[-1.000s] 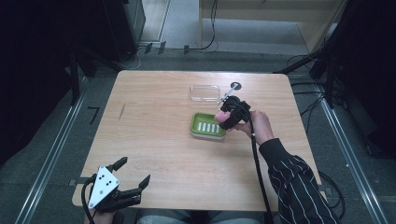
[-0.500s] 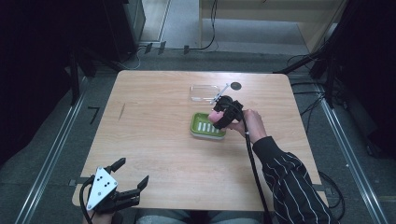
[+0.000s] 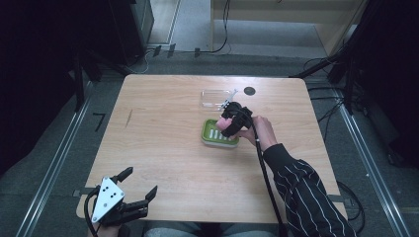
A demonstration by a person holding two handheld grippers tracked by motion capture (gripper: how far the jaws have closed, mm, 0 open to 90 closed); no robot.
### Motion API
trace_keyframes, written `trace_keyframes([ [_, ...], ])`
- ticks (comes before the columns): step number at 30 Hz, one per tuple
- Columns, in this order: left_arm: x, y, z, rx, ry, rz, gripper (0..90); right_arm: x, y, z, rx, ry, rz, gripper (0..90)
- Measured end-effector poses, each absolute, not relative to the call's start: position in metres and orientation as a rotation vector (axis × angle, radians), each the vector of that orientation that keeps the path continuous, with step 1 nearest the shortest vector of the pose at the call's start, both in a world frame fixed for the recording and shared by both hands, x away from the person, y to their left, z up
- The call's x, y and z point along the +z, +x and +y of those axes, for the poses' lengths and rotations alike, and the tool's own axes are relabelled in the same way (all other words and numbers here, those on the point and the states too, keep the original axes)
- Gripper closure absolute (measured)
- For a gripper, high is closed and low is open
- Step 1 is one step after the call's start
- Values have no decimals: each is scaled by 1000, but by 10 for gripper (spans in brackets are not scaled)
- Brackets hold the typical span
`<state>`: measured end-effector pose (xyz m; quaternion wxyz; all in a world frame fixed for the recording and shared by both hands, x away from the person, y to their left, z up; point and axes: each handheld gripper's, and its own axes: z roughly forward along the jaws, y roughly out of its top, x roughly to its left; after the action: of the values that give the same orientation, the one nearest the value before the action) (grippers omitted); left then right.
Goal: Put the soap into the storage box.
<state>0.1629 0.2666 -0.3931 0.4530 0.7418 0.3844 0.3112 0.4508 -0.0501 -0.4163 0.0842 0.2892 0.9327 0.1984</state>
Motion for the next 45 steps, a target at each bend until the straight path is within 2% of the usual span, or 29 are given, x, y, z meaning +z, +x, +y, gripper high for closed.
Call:
trace_keyframes([
  [45,-393,163,267,769,1832,948,139,-439,460,-36,610,867,2801,384],
])
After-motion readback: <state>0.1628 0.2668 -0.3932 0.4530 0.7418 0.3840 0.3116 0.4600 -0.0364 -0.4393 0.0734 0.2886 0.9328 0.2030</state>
